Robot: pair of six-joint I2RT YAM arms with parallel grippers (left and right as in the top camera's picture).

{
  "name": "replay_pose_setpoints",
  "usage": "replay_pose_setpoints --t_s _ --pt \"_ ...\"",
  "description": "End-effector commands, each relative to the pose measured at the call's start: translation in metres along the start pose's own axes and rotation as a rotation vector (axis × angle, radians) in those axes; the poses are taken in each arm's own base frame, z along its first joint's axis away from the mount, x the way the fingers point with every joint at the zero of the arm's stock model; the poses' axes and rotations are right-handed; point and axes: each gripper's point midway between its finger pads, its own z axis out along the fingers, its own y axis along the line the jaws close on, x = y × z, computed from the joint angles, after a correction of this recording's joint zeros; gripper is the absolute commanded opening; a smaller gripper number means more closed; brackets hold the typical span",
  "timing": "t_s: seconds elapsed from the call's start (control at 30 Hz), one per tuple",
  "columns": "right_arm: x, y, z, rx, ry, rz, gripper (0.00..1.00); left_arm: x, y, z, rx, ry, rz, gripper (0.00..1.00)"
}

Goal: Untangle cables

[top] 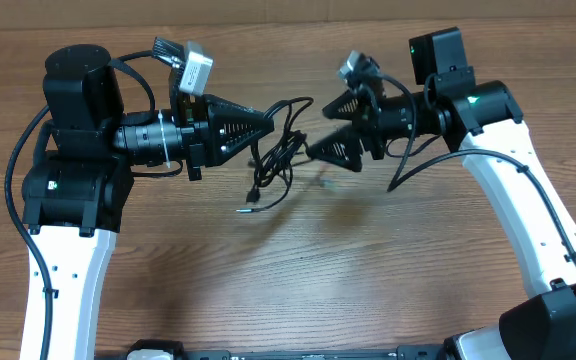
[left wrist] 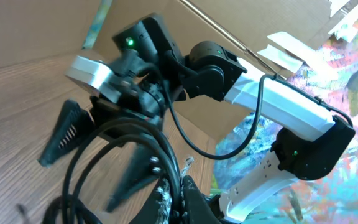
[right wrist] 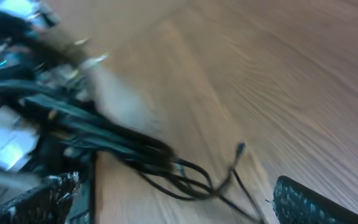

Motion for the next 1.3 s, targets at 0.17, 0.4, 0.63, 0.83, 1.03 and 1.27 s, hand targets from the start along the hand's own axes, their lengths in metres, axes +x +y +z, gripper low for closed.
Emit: replay_pose_setpoints --t_s 0.17,0.4,0.63,0.83,1.03,1.27 --pt "-0.008 0.04 -0.001 -0.193 -0.1 -0.293 1.0 -0.011 -0.034 -0.007 0.099 -0.014 0.147 0.04" --pt "-0.015 0.066 0.011 -0.293 -0.133 -0.323 1.0 -0.011 -0.035 -0.006 0.104 -0.013 0.15 0.04" --pt "-0.01 0.084 0.022 -0.347 -0.104 -0.304 0.13 -0.013 -0.034 -0.007 0.095 -0.018 0.172 0.04" --pt "-0.008 0.084 0.02 -0.348 -0.095 -0.274 0.04 -0.016 -0.019 -0.006 0.012 -0.035 0.171 0.04" --pt "-0.009 0.081 0.019 -0.342 -0.09 -0.215 0.04 0.0 0.012 -0.007 -0.149 0.003 0.164 0.04" --pt "-0.014 0.067 0.015 -0.299 -0.08 -0.081 0.04 0.038 0.027 -0.012 -0.229 0.124 0.159 0.45"
